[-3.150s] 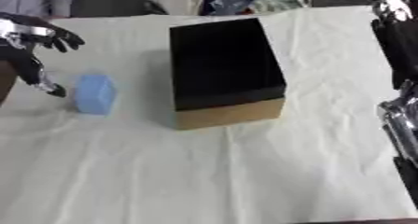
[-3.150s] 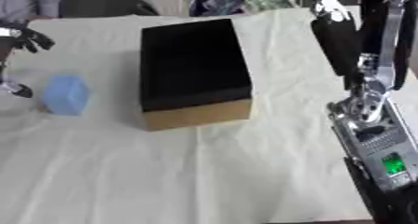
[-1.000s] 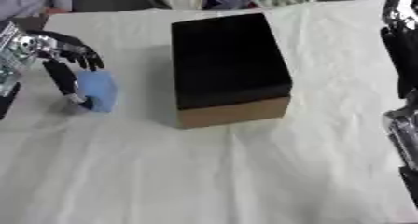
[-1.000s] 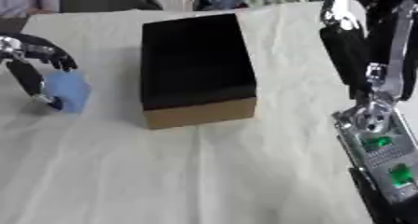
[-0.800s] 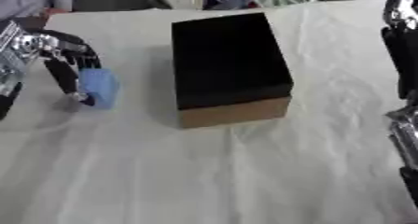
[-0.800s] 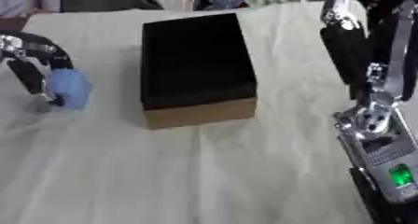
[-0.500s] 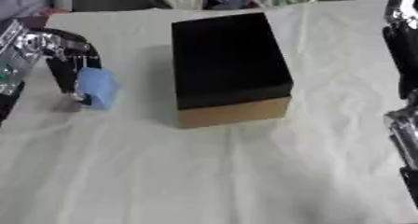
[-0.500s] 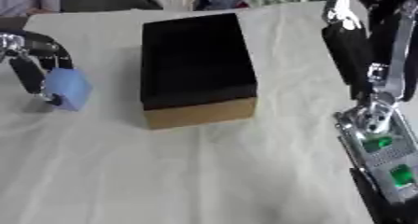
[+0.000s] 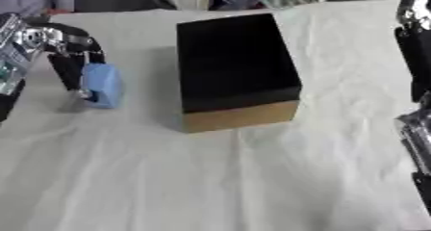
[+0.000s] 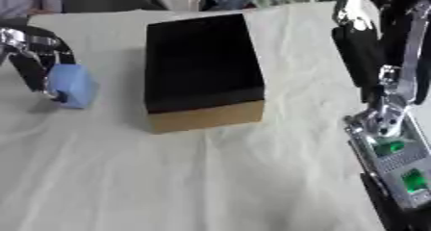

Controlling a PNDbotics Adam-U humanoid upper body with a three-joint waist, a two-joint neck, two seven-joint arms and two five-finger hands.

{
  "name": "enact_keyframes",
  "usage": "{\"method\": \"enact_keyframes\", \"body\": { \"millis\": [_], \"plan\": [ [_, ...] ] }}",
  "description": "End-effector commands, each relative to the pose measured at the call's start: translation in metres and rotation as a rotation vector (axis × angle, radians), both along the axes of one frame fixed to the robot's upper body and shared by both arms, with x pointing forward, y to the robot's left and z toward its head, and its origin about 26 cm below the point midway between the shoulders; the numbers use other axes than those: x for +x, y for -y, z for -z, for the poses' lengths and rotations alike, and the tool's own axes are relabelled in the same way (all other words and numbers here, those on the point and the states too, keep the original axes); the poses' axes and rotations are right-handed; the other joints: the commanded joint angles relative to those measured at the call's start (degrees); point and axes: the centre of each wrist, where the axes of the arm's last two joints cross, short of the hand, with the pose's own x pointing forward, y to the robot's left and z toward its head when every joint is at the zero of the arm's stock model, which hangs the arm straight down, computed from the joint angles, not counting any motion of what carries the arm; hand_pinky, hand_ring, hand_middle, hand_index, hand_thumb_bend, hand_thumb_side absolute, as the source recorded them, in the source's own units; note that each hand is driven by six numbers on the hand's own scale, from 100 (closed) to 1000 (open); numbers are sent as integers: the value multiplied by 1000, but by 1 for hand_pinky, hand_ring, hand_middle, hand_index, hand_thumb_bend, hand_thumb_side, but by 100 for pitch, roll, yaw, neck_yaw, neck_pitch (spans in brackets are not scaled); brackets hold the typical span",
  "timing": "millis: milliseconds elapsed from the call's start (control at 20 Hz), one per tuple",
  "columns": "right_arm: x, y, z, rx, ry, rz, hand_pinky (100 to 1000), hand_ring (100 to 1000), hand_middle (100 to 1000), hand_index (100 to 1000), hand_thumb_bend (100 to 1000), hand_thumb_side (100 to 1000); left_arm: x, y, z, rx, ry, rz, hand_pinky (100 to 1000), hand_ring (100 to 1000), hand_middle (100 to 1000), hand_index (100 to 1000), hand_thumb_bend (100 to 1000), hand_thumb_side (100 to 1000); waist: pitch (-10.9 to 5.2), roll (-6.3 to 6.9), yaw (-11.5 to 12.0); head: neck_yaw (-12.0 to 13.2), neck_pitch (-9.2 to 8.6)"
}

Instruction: Pick up objects on the table and place them in the box.

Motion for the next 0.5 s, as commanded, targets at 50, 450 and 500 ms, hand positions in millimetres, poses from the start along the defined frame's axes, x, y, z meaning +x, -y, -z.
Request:
{"method": "enact_keyframes", "body": {
  "millis": [50,450,500],
  "plan": [
    [-2,2,-6,-1,23,3,848,806,598,794,100,399,-11,4,-39,-26,103,9,751,533,431,565,100,100,-167,-7,22,-24,-8],
    [-2,2,-7,-4,27,2,848,806,599,795,100,400,-38,54,-85,-147,283,115,752,509,432,570,100,100,-226,8,8,-72,-14],
    [-2,1,-7,-3,27,0,849,806,599,795,100,400,-41,61,-88,-176,301,127,752,507,432,571,100,100,-226,9,1,-73,-20]
  ]
}}
